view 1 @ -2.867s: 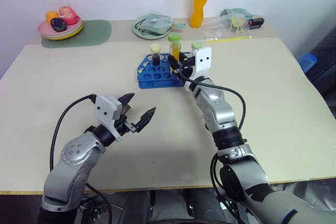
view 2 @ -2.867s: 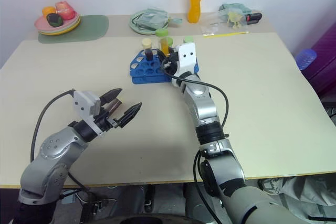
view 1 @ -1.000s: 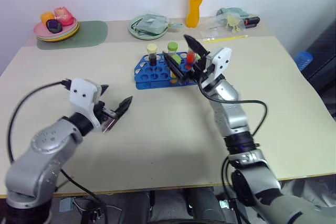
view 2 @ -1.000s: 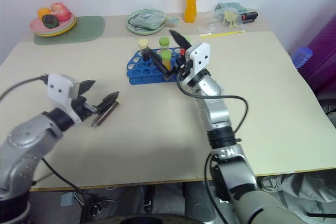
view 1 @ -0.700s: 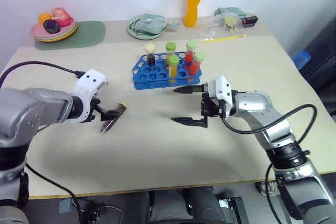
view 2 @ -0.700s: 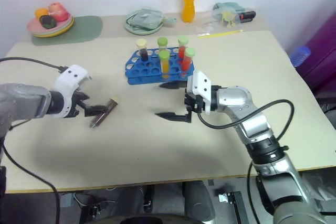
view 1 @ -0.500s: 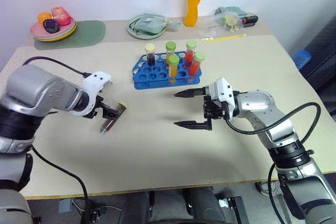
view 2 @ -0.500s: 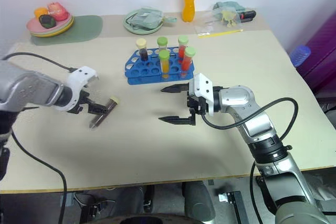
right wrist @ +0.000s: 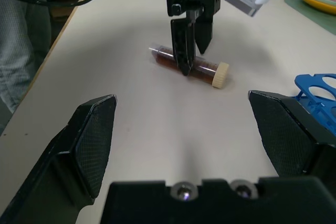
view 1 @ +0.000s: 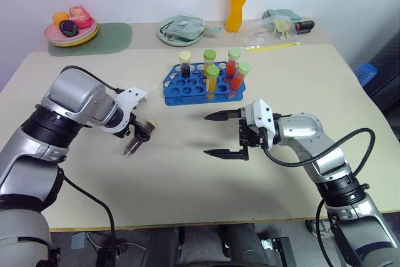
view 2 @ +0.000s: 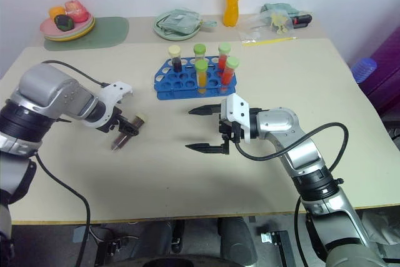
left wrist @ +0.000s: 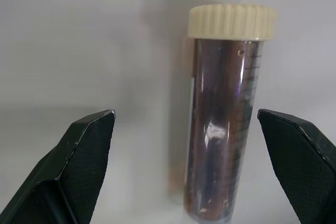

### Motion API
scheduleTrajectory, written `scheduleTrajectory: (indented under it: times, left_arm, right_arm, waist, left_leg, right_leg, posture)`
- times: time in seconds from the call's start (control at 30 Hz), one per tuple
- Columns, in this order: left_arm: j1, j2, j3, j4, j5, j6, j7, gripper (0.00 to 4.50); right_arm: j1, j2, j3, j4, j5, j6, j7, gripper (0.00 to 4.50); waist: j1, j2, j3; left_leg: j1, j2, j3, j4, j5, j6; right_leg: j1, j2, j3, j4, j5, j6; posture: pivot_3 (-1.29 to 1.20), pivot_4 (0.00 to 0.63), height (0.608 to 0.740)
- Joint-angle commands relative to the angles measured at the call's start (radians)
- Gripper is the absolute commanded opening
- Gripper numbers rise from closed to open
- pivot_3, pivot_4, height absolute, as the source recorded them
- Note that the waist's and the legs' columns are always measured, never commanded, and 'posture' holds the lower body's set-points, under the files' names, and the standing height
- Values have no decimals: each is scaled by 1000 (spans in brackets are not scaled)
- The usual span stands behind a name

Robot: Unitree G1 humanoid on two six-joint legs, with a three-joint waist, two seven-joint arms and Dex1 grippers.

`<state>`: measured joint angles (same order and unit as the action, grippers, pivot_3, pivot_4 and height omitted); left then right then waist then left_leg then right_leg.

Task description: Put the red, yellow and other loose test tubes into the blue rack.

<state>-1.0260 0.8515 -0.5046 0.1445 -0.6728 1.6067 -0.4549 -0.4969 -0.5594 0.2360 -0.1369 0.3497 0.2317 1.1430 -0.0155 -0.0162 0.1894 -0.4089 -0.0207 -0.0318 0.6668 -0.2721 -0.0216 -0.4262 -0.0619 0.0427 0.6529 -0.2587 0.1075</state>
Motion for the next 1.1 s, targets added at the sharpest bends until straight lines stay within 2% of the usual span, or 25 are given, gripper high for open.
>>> scheduleTrajectory:
  times: [0.03, 0.17, 0.2, 0.27, 0.37, 0.43, 0.5, 0.57, 0.63, 0.7, 0.83, 0.97, 1.1]
  left_arm:
    - [-28, 8, 3, 8, 24, 8, -8, 2721]
    - [-24, 13, 7, 2, 20, 8, -13, 830]
    - [-22, 17, 13, -5, 18, 8, -14, 761]
    - [-11, 26, 53, -29, 19, 8, -2, 761]
    - [16, 5, 203, -75, 37, 4, 44, 761]
    - [96, -33, 375, -238, 116, -208, 157, 761]
    - [179, -46, 448, -406, 205, -429, 222, 761]
    - [288, -149, 545, -576, 259, -596, 318, 761]
    - [387, -306, 575, -645, 333, -789, 436, 761]
    - [447, -421, 517, -627, 416, -904, 504, 761]
    - [499, -551, 360, -425, 611, -1238, 552, 761]
    - [476, -656, 330, -188, 674, -1497, 549, 761]
    - [441, -713, 333, -13, 699, -1680, 527, 761]
  right_arm:
    - [-3, 13, -1, -48, 0, -11, -5, 4500]
    - [-6, 20, 2, -51, -1, -9, -6, 4500]
    - [-7, 21, 3, -51, -1, -9, -5, 4500]
    - [-6, 22, 2, -56, -2, -7, -5, 4500]
    - [0, 20, -3, -65, 0, -2, -8, 4500]
    - [13, 19, -13, -73, 3, 6, -22, 4500]
    - [26, 20, -24, -78, 4, 11, -39, 4500]
    - [44, 55, -43, -72, 13, 37, -104, 4500]
    - [55, 112, -57, -44, 4, 39, -184, 4500]
    - [55, 157, -62, -5, -34, 12, -250, 4500]
    - [55, 197, -77, 72, -78, -35, -319, 4500]
    - [53, 191, -90, 114, -88, -76, -325, 4500]
    - [53, 180, -105, 123, -89, -90, -325, 4500]
  waist:
    - [-1, 0, 0]
    - [-1, 0, 0]
    - [0, 0, 0]
    - [0, 0, 0]
    - [0, 0, 0]
    - [1, 0, 0]
    - [3, -2, 1]
    - [5, -2, 0]
    - [8, -2, -1]
    - [11, -3, -2]
    - [17, -3, -2]
    - [26, -3, -2]
    - [26, -3, -2]
  left_leg:
    - [0, 0, 0, 0, 0, 0]
    - [0, 0, 0, 0, 0, 0]
    - [0, 0, 0, 0, 0, 0]
    - [0, 0, 0, 0, 0, 0]
    - [0, 0, 0, 0, 0, 0]
    - [0, 0, 0, 0, 0, 0]
    - [0, 1, 0, 0, 0, 0]
    - [-1, 1, 0, 0, 4, -7]
    - [-1, 0, 0, 0, 4, -7]
    - [0, 0, 1, 0, 4, -7]
    - [0, -1, 0, 1, 2, -3]
    - [0, -2, 1, 1, 2, -2]
    - [0, -2, 2, 0, 2, -2]
  right_leg:
    - [0, 0, 0, 0, 0, 0]
    - [0, 0, 0, 0, 0, 0]
    - [0, 0, 0, 0, 0, 0]
    - [0, 0, 0, 0, 0, 0]
    - [0, 0, 0, 0, 0, 0]
    - [0, 0, 0, 0, 0, 0]
    - [0, -1, 0, 0, 0, 0]
    - [-1, -2, 0, -1, 0, 0]
    - [-1, -3, 1, -1, 0, 0]
    - [0, -3, 1, -1, 1, 0]
    - [0, -2, 1, 1, 2, 1]
    - [0, -2, 1, 0, 2, 1]
    - [0, -1, 1, -1, 2, 1]
  posture:
    - [0, 150, 729]
    - [0, 150, 729]
    - [0, 150, 729]
    - [0, 150, 729]
    - [0, 150, 729]
    - [0, 150, 729]
    - [0, 150, 729]
    - [0, 150, 729]
    - [0, 150, 729]
    - [0, 150, 729]
    - [0, 150, 729]
    - [0, 150, 729]
    - [0, 150, 729]
